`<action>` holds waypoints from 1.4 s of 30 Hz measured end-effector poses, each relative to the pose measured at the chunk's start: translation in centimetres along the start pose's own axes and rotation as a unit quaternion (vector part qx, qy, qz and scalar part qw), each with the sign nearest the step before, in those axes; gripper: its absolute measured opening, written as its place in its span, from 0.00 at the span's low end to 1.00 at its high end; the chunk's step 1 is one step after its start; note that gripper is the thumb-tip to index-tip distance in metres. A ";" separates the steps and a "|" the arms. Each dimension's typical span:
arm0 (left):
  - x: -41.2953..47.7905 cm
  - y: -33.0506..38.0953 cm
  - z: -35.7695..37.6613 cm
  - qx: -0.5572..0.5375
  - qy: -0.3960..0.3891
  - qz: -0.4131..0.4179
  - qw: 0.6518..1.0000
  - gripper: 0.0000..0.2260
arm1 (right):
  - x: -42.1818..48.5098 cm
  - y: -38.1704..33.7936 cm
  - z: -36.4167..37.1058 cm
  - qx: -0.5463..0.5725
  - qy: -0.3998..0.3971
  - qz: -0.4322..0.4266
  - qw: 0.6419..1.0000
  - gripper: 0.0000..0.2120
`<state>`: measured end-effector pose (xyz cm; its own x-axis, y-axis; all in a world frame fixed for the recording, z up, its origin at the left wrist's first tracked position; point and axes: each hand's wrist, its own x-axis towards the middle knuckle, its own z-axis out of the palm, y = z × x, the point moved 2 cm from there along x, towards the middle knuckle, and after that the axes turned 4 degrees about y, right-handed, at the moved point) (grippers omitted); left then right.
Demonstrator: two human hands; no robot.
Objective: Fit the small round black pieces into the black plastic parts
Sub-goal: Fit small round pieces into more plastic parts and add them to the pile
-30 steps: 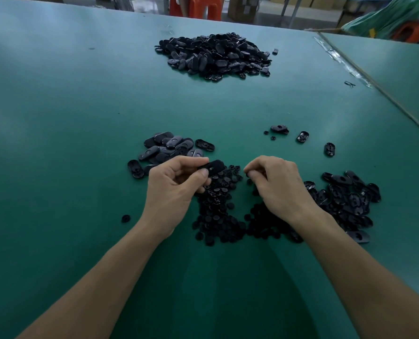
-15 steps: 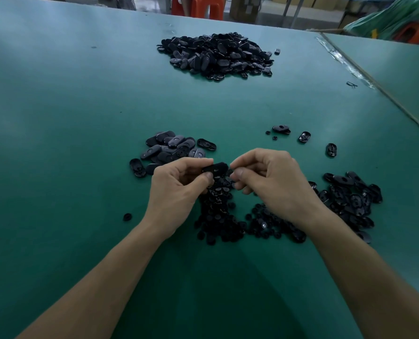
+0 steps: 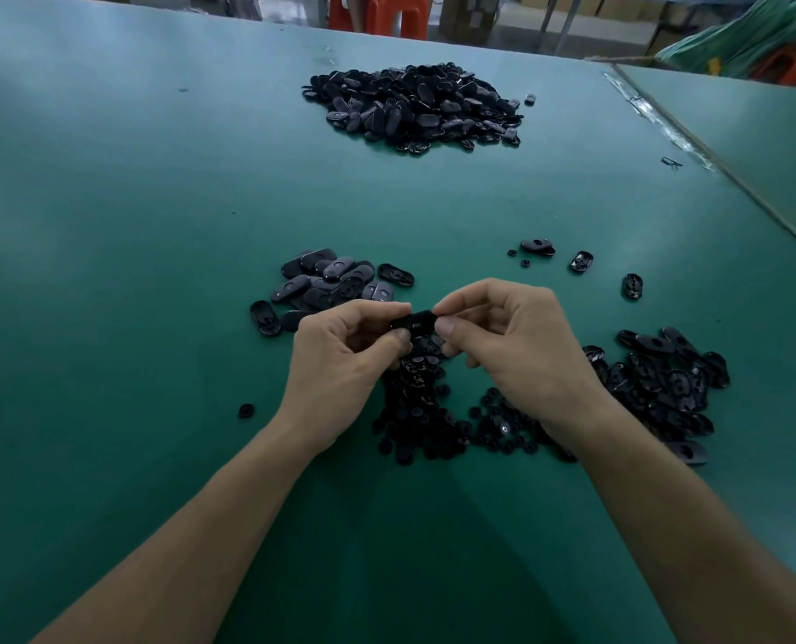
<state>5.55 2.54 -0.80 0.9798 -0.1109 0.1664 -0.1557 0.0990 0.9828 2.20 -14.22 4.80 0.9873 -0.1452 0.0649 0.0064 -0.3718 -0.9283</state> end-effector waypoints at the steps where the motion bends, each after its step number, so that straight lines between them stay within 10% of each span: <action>1: 0.0 0.0 0.0 -0.004 -0.001 0.000 1.000 0.13 | 0.0 0.1 0.1 0.010 -0.001 0.008 1.000 0.06; 42: 0.1 0.2 0.0 -0.041 -0.017 -0.020 0.999 0.10 | -1.4 0.8 2.8 -0.085 0.115 -0.102 0.984 0.10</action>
<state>5.66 2.57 -0.59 0.9799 -0.1494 0.1320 -0.1054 0.1741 0.9791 1.25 -11.77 2.97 0.9059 -0.2489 0.3426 0.1544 -0.5593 -0.8145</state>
